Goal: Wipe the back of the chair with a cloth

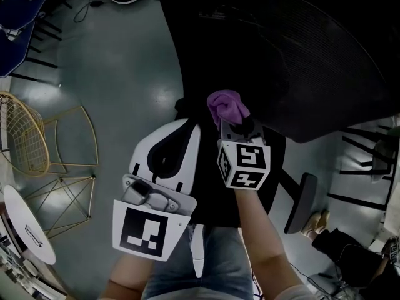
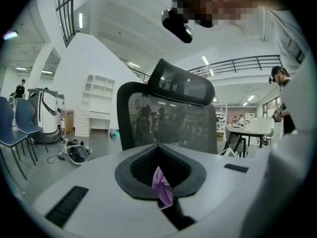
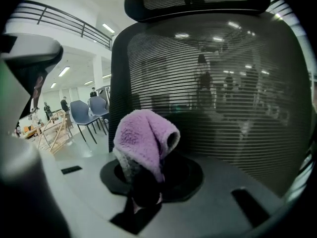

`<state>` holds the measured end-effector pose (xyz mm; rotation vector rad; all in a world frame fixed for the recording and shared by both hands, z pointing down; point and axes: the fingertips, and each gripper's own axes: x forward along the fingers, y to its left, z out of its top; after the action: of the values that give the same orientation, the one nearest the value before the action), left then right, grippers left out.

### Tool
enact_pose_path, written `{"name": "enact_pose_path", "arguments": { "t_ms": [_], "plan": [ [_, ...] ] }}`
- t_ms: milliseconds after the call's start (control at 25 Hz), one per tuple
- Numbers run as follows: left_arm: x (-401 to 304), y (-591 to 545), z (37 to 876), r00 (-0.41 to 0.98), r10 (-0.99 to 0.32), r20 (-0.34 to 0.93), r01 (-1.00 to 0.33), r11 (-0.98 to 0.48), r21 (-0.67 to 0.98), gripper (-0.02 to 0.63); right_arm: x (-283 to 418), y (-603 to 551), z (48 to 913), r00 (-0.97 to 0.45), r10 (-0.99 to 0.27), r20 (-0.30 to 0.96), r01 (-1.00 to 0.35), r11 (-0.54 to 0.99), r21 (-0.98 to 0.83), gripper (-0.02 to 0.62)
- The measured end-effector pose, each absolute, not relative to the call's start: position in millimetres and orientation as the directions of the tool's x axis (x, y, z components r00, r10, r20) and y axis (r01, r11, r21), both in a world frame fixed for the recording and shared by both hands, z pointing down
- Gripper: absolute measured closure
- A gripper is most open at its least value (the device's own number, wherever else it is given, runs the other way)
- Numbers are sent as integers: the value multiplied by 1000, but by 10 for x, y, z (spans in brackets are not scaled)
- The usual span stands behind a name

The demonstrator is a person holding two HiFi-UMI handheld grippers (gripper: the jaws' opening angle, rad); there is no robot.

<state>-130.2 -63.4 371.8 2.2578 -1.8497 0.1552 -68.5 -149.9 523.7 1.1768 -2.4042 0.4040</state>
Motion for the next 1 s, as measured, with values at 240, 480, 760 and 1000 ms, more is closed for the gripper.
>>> {"name": "enact_pose_path", "arguments": {
  "t_ms": [240,480,760,1000],
  "plan": [
    [-1063,-689,3757,227,-946,230,-973,-208,102,594,-367,-1574,5270,-519,-690,505,-818,572,-59,500],
    [-835,-736,3767,242,-944,225,-969,-223,110,594,-63,-1629,5282,-496,-702,511,-830,556,-43,500],
    [-527,-804,3804,259,-939,226,-964,-238,117,594,419,-1728,5324,-454,-723,521,-861,507,-46,500],
    [-204,-879,3823,285,-931,228,-957,-264,119,594,749,-1788,5370,-434,-729,528,-870,492,-37,500]
  ]
}}
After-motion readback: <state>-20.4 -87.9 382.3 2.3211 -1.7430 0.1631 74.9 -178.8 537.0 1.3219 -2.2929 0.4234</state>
